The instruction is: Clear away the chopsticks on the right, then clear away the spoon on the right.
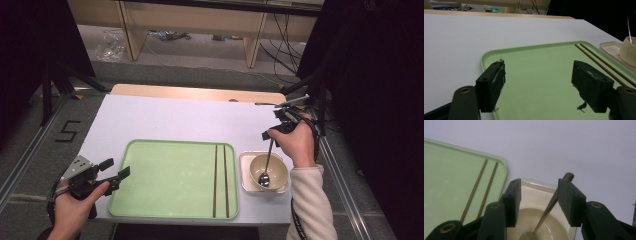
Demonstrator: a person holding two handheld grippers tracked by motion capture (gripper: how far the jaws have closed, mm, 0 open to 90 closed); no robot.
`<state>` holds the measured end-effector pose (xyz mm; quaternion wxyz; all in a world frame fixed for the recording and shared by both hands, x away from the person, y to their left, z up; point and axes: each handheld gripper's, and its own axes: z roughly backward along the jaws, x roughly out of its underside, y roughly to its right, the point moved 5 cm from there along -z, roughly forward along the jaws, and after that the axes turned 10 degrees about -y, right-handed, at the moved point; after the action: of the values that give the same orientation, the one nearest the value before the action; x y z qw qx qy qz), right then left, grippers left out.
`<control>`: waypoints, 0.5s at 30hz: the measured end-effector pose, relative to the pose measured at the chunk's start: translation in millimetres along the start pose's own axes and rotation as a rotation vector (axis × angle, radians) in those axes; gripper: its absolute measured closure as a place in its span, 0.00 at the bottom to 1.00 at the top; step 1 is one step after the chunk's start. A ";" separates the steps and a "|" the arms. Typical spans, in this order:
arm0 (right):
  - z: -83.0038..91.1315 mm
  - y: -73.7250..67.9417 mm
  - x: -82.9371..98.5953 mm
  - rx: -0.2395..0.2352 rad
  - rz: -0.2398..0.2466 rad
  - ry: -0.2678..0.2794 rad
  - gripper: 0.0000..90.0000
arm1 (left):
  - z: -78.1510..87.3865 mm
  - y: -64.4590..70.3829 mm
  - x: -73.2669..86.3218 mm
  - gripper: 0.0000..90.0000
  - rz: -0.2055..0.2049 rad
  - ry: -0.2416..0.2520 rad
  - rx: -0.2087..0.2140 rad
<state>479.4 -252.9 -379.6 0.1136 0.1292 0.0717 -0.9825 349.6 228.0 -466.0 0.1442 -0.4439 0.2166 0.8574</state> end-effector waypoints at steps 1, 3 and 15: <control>0.2 0.3 -0.1 -0.001 0.000 0.000 0.61 | 0.0 0.0 0.0 0.30 0.000 0.000 0.000; -0.1 0.9 -0.2 0.003 -0.003 0.002 0.61 | -0.1 -0.4 0.0 0.30 0.003 0.001 0.001; -6.2 14.1 3.3 0.007 -0.006 -0.009 0.61 | -0.1 -0.1 -0.1 0.30 -0.001 0.000 0.008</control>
<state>481.1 -266.1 -388.0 0.1104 0.1251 0.0684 -0.9836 349.7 228.1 -466.0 0.1465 -0.4434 0.2196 0.8566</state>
